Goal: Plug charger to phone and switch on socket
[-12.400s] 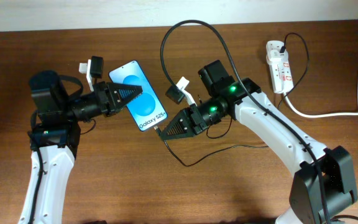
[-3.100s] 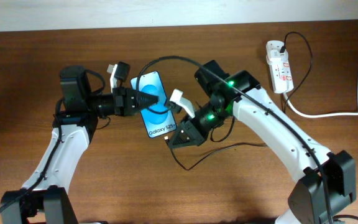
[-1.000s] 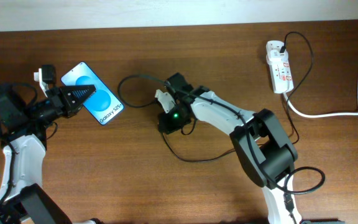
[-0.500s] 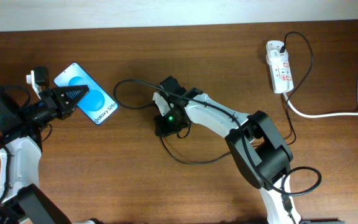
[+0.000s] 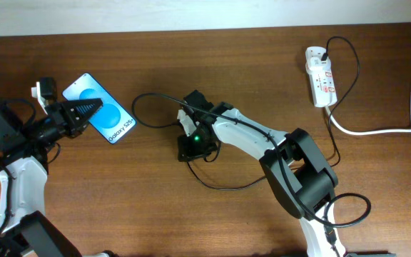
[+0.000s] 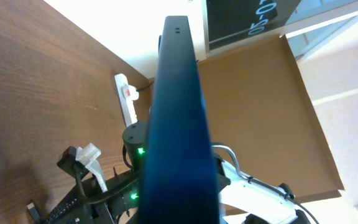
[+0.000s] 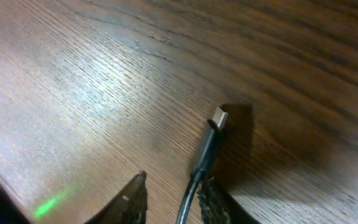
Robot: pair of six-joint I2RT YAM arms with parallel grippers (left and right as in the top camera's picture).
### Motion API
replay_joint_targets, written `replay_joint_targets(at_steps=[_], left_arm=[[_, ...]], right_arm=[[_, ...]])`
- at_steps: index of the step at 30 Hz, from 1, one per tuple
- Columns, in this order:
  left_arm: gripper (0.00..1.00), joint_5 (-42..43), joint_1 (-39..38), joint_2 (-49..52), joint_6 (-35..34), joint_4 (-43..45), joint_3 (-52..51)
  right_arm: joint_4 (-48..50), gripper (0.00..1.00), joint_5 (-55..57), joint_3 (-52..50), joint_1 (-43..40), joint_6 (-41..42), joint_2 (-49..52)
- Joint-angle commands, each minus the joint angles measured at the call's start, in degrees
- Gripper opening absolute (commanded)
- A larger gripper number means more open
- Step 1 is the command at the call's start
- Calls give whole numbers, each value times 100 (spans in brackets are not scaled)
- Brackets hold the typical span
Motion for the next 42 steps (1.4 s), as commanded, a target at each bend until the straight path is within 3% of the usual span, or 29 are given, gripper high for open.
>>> replay_joint_targets(at_steps=[1,4,7,11,18,23,26,35,40,42], left_arm=[[0,203,28,-35,26,11,11],[0,203,31,-35,26,11,11],[0,203,28,-35,26,11,11],[0,205,28,-35,24,9,11],[0,205,22,-35,-103,7,11],[0,203,-212,-35,-101,13,11],[0,203,-577,-35,-98,66,11],[0,105,-1316,-35,-105,623,13],[0,-551,-1364,-35,-706,739,13],[0,-562,-1364,-35,-951,955,13]], right_arm=[[-33,23,879,-417,44,332,601],[39,17,782,-417,37,466,780],[55,4,557,-417,37,463,890],[33,4,260,-411,9,402,907],[-813,4,-1071,-402,-586,-723,219],[-1753,4,-2398,-402,-1130,-1943,-378],[-2863,4,-3600,-402,-1458,-3399,-710],[-5563,4,-5134,-402,-1528,-6669,-994],[-5611,4,-6258,-417,-1364,-7866,-999],[-5285,4,-6258,-413,-1259,-7858,-999]])
